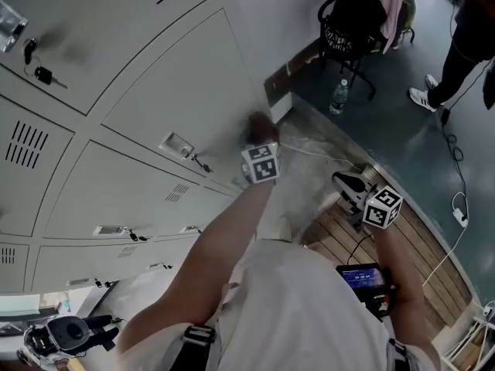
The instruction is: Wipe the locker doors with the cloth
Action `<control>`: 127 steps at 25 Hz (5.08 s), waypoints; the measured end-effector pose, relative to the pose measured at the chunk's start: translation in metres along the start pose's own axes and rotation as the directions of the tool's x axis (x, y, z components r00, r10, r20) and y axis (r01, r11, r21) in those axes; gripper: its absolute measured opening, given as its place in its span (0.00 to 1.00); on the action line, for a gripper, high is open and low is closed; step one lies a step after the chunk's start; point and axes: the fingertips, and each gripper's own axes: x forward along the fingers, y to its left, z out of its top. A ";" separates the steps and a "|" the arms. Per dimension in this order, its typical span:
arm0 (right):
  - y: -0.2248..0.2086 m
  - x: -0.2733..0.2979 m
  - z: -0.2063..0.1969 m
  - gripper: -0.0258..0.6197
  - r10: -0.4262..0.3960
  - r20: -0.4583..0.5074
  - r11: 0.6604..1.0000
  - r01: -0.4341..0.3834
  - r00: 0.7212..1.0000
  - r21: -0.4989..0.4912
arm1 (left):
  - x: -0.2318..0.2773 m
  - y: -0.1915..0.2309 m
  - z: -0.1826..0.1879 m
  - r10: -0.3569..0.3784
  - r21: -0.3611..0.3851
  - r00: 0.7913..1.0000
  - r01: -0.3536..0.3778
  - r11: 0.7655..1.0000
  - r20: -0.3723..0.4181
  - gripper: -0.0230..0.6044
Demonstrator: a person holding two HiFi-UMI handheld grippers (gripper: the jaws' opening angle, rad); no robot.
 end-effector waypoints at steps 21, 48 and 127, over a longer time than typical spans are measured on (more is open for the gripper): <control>0.035 0.031 -0.011 0.07 0.154 -0.078 0.987 -0.158 0.985 -0.039 | -0.168 0.139 -0.023 0.300 -0.219 0.951 -0.278 0.935 0.077 0.15; 0.010 -0.005 -0.012 0.07 0.051 -0.055 0.998 -0.052 0.997 -0.019 | -0.108 0.070 0.055 0.226 -0.168 0.955 -0.195 0.966 0.192 0.15; 0.057 0.057 -0.020 0.07 0.240 -0.101 0.968 -0.246 0.965 -0.048 | -0.288 0.152 0.206 0.422 0.078 0.735 -0.538 0.839 0.530 0.15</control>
